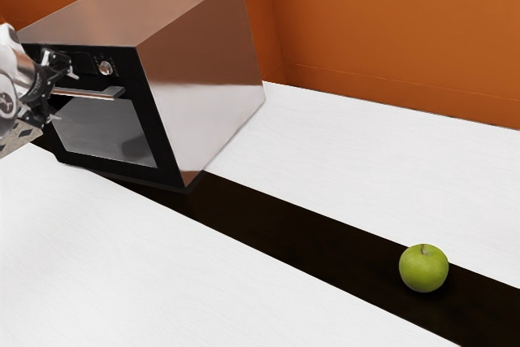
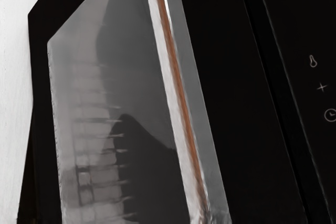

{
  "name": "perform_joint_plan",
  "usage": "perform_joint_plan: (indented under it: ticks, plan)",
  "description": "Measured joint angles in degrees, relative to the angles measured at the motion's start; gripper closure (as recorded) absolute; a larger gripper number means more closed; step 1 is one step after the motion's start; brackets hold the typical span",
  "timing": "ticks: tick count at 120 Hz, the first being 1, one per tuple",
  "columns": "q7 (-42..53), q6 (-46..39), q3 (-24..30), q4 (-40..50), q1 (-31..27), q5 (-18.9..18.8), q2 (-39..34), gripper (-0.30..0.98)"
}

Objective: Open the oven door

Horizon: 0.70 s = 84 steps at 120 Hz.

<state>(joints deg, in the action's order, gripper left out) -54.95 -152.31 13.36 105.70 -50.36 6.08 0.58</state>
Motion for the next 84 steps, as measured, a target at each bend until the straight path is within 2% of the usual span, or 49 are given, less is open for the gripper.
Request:
perform_joint_plan:
  ticks: [27, 48, 66, 84]
  plan:
    - [-0.33, -1.41, 0.02, 2.59, 3.44, 0.22, -0.56, 0.00]
    - [-0.53, -1.91, 0.00, 5.90, 2.47, 1.25, -2.31, 0.00]
    - [-0.67, -2.08, 0.00, 13.76, -3.01, 1.56, -9.24, 0.00]
    - [-0.77, -2.14, 0.01, 21.36, -6.78, 3.96, -14.60, 0.00]
